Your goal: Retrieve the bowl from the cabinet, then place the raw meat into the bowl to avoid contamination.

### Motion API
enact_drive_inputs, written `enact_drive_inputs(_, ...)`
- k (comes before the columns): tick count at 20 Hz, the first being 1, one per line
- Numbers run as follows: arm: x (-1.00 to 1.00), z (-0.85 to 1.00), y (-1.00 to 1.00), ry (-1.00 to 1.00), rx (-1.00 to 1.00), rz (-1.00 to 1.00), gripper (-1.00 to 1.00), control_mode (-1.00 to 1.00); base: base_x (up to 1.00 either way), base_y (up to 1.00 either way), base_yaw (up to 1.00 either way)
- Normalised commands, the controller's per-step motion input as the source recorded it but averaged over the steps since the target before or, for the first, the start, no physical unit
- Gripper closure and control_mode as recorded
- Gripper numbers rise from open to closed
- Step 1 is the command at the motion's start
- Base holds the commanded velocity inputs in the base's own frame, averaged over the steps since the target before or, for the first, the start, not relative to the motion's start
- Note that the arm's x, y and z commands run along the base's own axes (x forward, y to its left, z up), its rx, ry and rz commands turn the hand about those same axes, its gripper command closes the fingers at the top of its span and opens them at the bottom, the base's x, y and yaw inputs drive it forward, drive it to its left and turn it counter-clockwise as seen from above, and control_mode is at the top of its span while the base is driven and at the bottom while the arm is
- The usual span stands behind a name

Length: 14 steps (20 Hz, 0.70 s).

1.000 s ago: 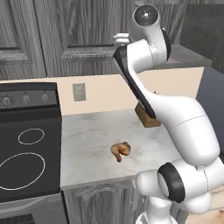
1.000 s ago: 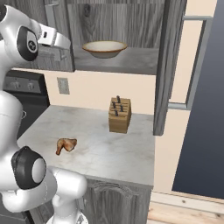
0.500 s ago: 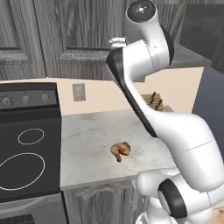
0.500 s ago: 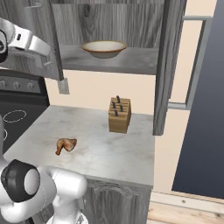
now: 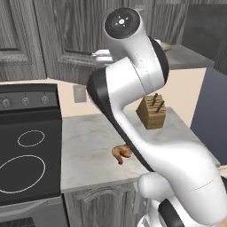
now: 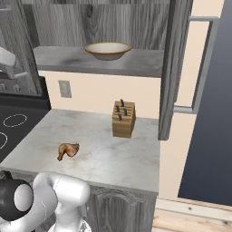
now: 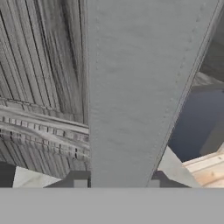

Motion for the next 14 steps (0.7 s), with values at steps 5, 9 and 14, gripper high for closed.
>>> enact_drive_inputs(5, -0.48, -0.11, 0.87, 0.01, -0.08, 0.0, 1.0, -1.0, 0.0, 0.0, 0.0)
enact_drive_inputs(9, -0.19, -0.09, 0.55, 0.03, -0.02, 0.0, -1.0, -1.0, 0.0, 0.0, 0.0)
enact_drive_inputs(14, -0.02, -0.01, 0.04, 0.01, 0.0, 0.0, -1.0, -1.0, 0.0, 0.0, 0.0)
